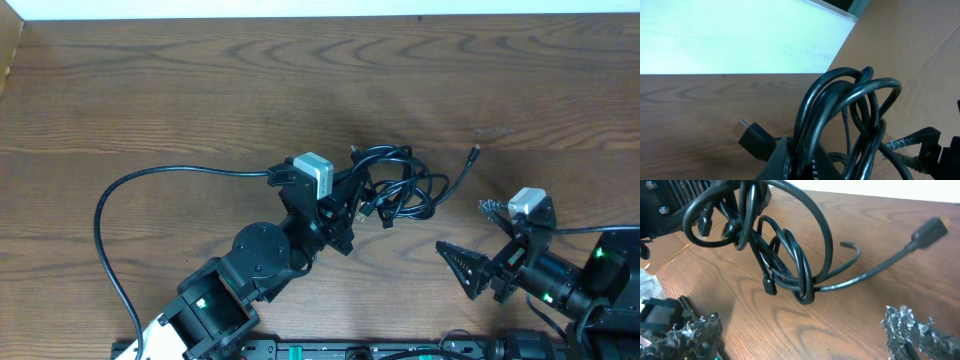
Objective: Untangle cables
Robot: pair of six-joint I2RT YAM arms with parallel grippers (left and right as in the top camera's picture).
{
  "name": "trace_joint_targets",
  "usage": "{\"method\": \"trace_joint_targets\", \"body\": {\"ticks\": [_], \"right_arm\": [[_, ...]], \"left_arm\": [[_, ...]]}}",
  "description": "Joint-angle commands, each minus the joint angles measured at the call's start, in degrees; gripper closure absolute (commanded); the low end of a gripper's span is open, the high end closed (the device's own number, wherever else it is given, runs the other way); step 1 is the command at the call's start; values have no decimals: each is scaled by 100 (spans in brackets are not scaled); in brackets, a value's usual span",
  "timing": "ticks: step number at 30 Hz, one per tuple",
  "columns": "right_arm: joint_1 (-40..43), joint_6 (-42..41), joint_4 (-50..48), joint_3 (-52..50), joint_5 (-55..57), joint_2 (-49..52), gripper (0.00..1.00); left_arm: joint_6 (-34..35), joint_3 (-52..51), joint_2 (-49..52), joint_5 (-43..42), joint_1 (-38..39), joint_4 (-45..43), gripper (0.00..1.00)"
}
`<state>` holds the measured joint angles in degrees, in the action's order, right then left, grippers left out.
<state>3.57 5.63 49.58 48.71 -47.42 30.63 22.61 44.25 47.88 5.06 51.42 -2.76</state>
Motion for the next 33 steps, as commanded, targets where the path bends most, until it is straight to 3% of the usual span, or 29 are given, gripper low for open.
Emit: {"method": "trace_joint_targets", "body": {"ticks": [1,14,20,33], "right_arm": [[9,236,-140,74,-59,-31,1],[9,61,-623,72,2245,-31,1],[9,-890,-7,72,3904,-31,1],[9,-1145,894,72,4197,-31,1]], "left_arm": [[105,61,-33,-463,-17,-48,93],[105,61,33,-2721,-17,-229,93],[103,61,15,-2754,-24,-492,93],[105,61,-238,-2712,-22,-636,92]]}}
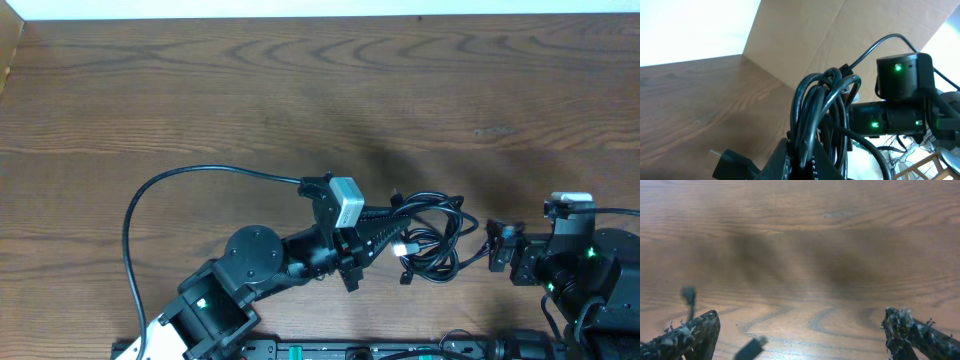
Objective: Untangle cables
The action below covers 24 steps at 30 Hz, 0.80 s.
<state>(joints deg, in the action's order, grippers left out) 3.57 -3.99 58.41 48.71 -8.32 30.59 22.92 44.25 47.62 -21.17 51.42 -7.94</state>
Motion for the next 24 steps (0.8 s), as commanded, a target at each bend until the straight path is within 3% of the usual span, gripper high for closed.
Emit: {"method": "trace_joint_targets", "body": {"ticks": [1,6,16,24], "right_arm": [[9,-173,2,72,210,-26,1],[9,179,9,72,-479,-26,1],[9,1899,11,74,-3123,-26,1],[9,2098,-52,74,-3672,-26,1]], "left_arm": [[72,61,-243,-85,-22,-120,93],[74,61,-328,72,-24,-120,92],[387,61,-328,942,-24,-118,93],[815,61,-326,1797,-24,-85,92]]}}
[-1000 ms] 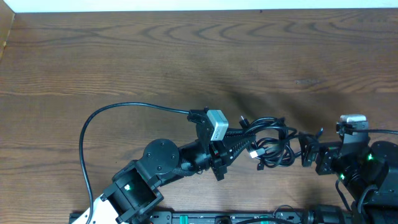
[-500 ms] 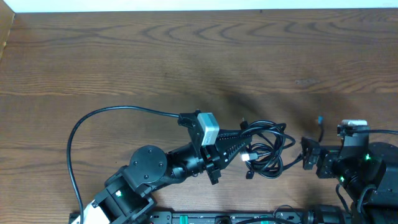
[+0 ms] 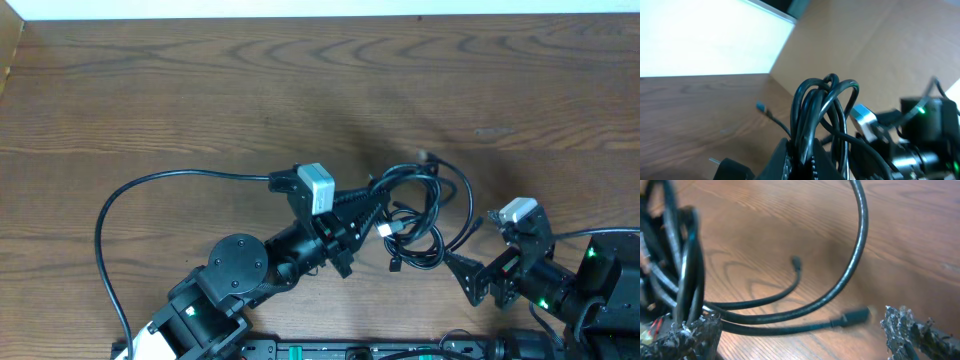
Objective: Untangle cables
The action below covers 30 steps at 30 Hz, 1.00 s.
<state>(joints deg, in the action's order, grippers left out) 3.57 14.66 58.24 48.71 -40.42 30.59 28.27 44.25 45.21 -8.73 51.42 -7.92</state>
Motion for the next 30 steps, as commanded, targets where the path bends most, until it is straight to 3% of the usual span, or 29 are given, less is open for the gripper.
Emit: {"method": "trace_joint_targets", "body": {"ticks": [1,8,19,30], "right_arm": [[9,234,-55,74,-463,-26,1],[9,-313,-872,74,-1462,-26,1],[9,-1604,-2236,74,-883,-26,1],[9,-1784,-2736,74,-328,-26,1]], "left_arm": [[358,61,-87,682,-24,-48,93],[566,61,-85,892,-22,210,92],[66,61,-85,-190,-22,205,93],[-155,61,-74,-1141,-22,203,93]]}}
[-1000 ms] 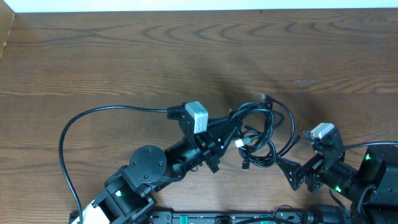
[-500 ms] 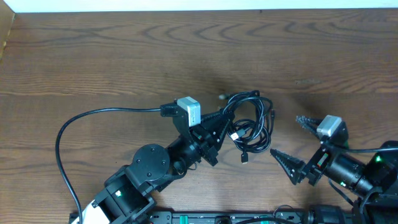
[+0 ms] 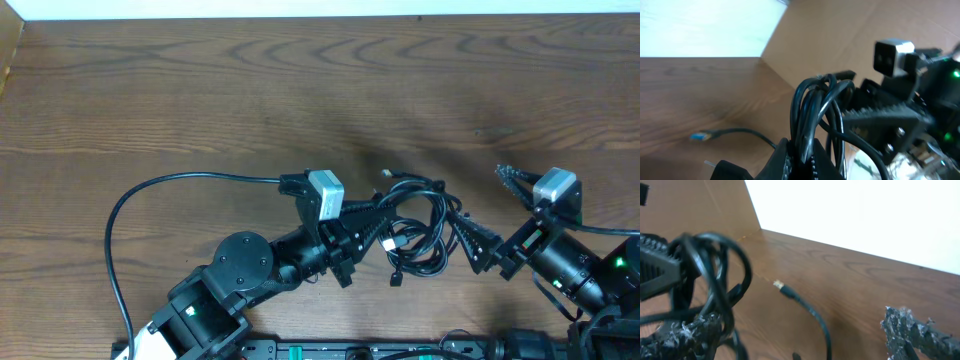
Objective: Untangle cables
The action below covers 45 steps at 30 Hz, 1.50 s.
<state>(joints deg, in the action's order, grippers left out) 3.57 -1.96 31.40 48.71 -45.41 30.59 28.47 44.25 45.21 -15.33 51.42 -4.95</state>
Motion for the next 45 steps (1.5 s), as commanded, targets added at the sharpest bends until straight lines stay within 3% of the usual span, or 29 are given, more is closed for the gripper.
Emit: {"method": "trace_joint_targets", "body": {"ticks": [1,6,11,17,31,45], "right_arm": [[9,-122,-61,74,212,-26,1],[9,-120,-26,74,892,-26,1],[9,-92,-26,74,1928,-26,1],[9,-55,-9,74,2817,-26,1],[9,-52,1154,74,820,-26,1],[9,-57,7,74,-229,-26,1]], "left_arm": [[-249,61,-74,-575,-22,-105,93],[-422,61,-74,-1204,-22,-247,93],[-1119,61,-74,-2288,-22,-398,93],[-1239,61,-74,-2350,-24,-391,93],[-973,61,-74,216,-22,157,93],[-911,61,-74,50,-22,170,93]]}}
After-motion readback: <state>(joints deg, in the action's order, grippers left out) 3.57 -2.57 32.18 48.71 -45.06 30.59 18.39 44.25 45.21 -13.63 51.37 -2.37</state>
